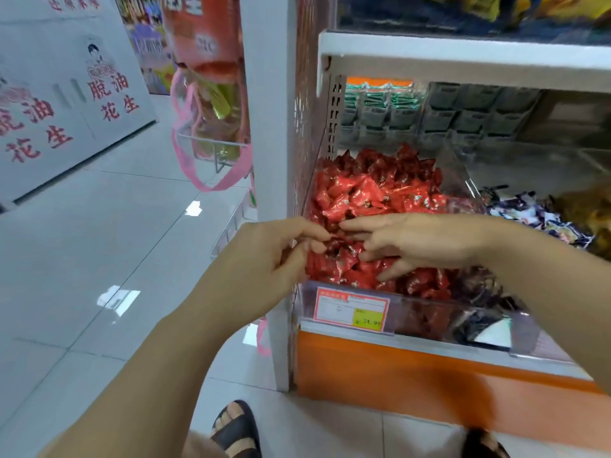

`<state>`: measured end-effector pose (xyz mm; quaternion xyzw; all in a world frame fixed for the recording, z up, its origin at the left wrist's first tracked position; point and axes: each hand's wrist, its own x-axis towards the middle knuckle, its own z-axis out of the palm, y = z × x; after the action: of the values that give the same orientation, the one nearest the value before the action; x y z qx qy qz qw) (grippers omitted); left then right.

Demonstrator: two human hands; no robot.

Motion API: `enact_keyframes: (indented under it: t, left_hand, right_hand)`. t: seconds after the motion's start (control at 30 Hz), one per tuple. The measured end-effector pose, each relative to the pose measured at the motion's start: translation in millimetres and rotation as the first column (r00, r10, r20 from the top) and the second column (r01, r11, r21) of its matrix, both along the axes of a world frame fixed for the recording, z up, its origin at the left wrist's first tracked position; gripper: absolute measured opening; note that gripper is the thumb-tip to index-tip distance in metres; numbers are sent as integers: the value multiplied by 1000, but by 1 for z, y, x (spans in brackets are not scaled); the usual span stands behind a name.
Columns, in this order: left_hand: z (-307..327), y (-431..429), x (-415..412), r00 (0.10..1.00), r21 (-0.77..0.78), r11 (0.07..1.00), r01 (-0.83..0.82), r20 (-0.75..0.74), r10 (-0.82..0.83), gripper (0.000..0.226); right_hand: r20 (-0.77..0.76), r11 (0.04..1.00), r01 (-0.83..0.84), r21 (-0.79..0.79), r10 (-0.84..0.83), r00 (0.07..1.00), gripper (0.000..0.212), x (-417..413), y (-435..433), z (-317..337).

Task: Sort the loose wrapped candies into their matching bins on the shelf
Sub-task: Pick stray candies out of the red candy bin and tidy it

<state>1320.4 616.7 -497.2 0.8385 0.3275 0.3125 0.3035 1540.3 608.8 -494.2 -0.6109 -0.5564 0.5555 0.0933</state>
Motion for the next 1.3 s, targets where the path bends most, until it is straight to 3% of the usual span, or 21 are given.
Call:
enact_keyframes:
  t: [0.23, 0.43, 0.57, 0.63, 0.77, 0.93, 1.0, 1.17, 1.3]
  left_hand:
    - [0, -1, 0, 1000, 25, 1000, -2, -7, 3, 38]
    - [-1, -1, 1, 1000, 23, 1000, 7, 13, -7, 44]
    - [-2, 0, -2, 1000, 61, 998, 11, -3, -11, 41]
    - [-3, 1, -6, 1000, 97, 995, 5, -15, -3, 37]
    - [-4, 1, -11, 999, 129, 992, -11, -43, 16, 30]
    - [-5, 2, -12, 999, 177, 984, -9, -41, 17, 26]
    - [-6, 4, -11, 999, 176, 984, -10, -30, 16, 28]
    - [-7, 5, -9, 1000, 181, 983, -12, -3, 13, 28]
    - [-6, 5, -9, 1000, 193, 981, -14, -6, 16, 28]
  right_hand:
    - [127, 964, 21, 266, -57, 990, 39, 32, -3, 15]
    - [270, 969, 0, 246, -69, 960, 39, 29, -17, 31]
    - [410, 932, -137, 335, -13, 912, 29, 15, -25, 50]
    - [374, 943, -166, 288, 49, 926, 26, 4, -25, 50]
    - [190, 972, -227, -60, 234, 953, 28, -23, -17, 29]
    - [7, 948, -168, -271, 176, 984, 34, -38, 0, 12]
    - [-18, 957, -141, -254, 141, 990, 38, -37, 3, 9]
    - [-25, 997, 73, -34, -74, 997, 58, -23, 10, 12]
    - [-32, 993, 113, -21, -114, 993, 60, -14, 11, 19]
